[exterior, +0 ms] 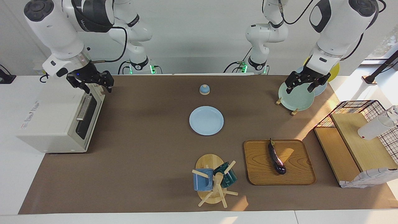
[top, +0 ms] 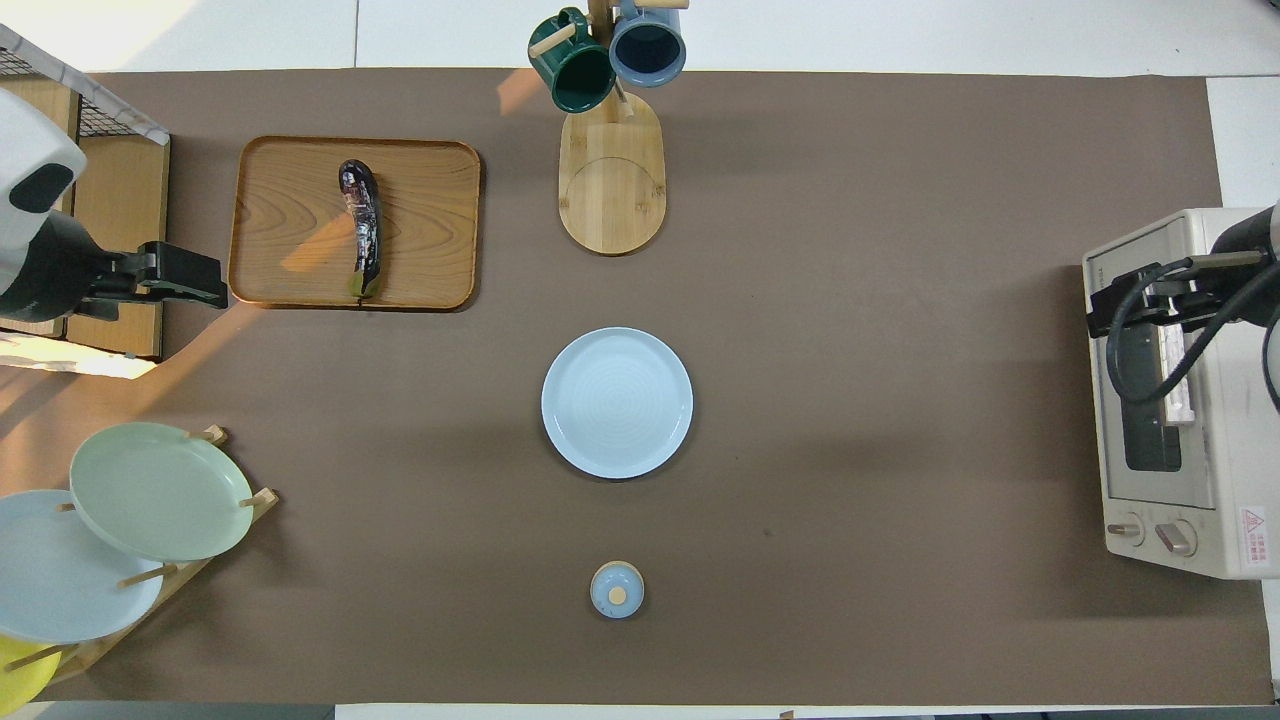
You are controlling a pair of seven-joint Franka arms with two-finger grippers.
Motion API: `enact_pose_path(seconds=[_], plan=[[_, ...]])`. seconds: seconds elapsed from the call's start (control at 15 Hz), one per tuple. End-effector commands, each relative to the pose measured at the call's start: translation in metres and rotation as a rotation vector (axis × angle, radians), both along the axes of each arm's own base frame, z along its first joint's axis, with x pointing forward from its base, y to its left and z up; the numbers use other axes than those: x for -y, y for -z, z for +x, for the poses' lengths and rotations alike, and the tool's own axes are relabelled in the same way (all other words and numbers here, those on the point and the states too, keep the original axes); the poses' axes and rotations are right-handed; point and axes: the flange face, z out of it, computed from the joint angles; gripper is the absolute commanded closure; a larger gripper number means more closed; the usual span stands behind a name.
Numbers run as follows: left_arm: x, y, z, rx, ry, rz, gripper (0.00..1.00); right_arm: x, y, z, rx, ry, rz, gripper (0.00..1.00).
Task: Put eggplant into oven
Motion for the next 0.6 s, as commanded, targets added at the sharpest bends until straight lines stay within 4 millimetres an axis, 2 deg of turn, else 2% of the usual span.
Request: enact_pose_path(seconds=[0.0,0.13,0.27,0.4,0.53], plan=[[-0.003,0.006,0.002,0.023,0.006,0.009,0.0,0.012,0.015,-0.014,0.054,-0.068,0.013,1.0],[0.004,0.012,0.009,0.04,0.015,0.007,0.0,0.03,0.025,-0.017,0.078,-0.123,0.015,1.0],[0.008,0.038,0.027,0.017,0.019,0.008,0.0,0.041,0.025,-0.018,0.072,-0.071,-0.025,1.0],[0.011,0.069,0.055,0.021,0.019,0.004,0.0,0.047,0.03,-0.022,0.065,0.114,-0.114,1.0],[0.014,0.11,0.081,0.017,0.029,0.003,0.0,0.048,0.043,-0.022,0.055,0.24,-0.199,1.0]])
